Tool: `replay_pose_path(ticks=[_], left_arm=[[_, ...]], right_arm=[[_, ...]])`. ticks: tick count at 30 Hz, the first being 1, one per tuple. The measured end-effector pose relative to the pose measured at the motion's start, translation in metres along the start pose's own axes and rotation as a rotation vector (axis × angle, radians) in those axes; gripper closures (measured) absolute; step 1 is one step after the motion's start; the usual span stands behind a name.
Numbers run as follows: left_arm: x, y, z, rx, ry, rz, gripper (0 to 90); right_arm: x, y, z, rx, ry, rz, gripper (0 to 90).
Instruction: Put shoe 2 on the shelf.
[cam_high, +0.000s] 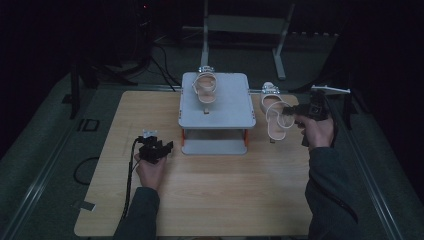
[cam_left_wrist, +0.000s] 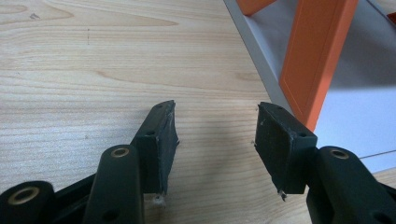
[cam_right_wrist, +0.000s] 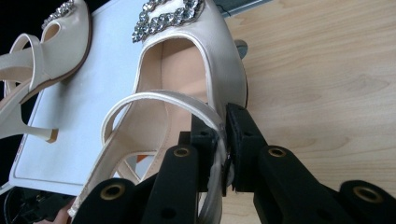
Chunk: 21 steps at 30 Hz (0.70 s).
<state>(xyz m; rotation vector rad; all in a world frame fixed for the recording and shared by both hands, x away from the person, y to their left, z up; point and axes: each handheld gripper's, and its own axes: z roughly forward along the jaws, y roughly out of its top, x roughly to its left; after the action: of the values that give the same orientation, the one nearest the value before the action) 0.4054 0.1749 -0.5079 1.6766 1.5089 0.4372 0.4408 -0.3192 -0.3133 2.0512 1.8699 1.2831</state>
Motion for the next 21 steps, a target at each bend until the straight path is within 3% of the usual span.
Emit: replay_pose_path(ticks=[10, 18, 21], left_arm=[[0.000, 0.000, 0.000, 0.000, -0.001, 0.000, 48.3], [0.000, 0.000, 0.000, 0.002, 0.001, 0.000, 48.3], [0.000, 0.000, 0.000, 0.004, 0.002, 0.003, 48.4]], right_arm=[[0.014, 0.017, -0.002, -0.007, 0.025, -0.001, 82.9], [0.034, 0.029, 0.000, -0.012, 0.029, -0.012, 82.9], [0.041, 0.032, 0.003, -0.003, 0.060, -0.005, 82.9]])
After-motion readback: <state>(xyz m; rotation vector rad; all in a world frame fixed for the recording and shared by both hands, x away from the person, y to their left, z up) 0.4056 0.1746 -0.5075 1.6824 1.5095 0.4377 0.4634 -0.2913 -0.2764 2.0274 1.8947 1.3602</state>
